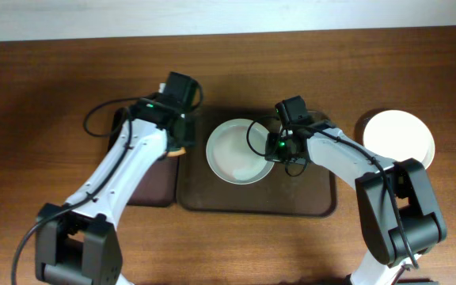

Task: Clean dirty plates on tray and stack at the side
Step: 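Return the sponge to the black tray and release it, then lift the plate with right gripper and stack it on the side stack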

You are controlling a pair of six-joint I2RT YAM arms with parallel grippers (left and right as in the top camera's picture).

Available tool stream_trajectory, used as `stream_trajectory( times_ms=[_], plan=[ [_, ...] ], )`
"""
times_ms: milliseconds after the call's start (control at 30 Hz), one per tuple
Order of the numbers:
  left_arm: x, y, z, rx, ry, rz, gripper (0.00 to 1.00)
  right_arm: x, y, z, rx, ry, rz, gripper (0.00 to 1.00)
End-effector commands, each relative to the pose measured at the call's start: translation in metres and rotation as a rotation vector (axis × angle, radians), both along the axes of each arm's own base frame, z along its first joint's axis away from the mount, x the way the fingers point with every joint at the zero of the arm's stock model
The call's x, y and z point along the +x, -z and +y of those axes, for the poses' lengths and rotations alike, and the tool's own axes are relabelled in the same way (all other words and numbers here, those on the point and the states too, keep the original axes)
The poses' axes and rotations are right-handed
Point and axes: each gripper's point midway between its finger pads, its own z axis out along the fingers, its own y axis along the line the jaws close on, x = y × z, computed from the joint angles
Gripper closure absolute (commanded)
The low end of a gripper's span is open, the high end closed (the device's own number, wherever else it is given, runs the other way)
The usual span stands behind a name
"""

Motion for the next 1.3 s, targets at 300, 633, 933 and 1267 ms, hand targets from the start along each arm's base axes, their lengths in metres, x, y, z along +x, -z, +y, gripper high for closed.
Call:
stream_trajectory(
  times_ms=[300, 633, 933, 1267],
  plan=[
    [-0.017, 0.065, 0.048, -0.115, 0.085, 0.101, 1.00, 0.005, -0.037, -0.007, -0.064, -0.163, -0.135, 0.96],
    [-0.027, 0.102, 0.047, -0.147, 0.091, 0.068, 0.99, 0.014, -0.117, -0.056, -0.378, -0.182, -0.371, 0.96],
    [-0.027, 0.102, 0.047, -0.146, 0.091, 0.068, 0.31, -0.002, -0.187, -0.047, -0.855, -0.178, -0.603, 0.96],
    [-0.027, 0.102, 0.048, -0.146, 0.091, 0.069, 0.27, -0.012, -0.211, -0.039, -0.999, -0.147, -0.684, 0.96]
  ],
)
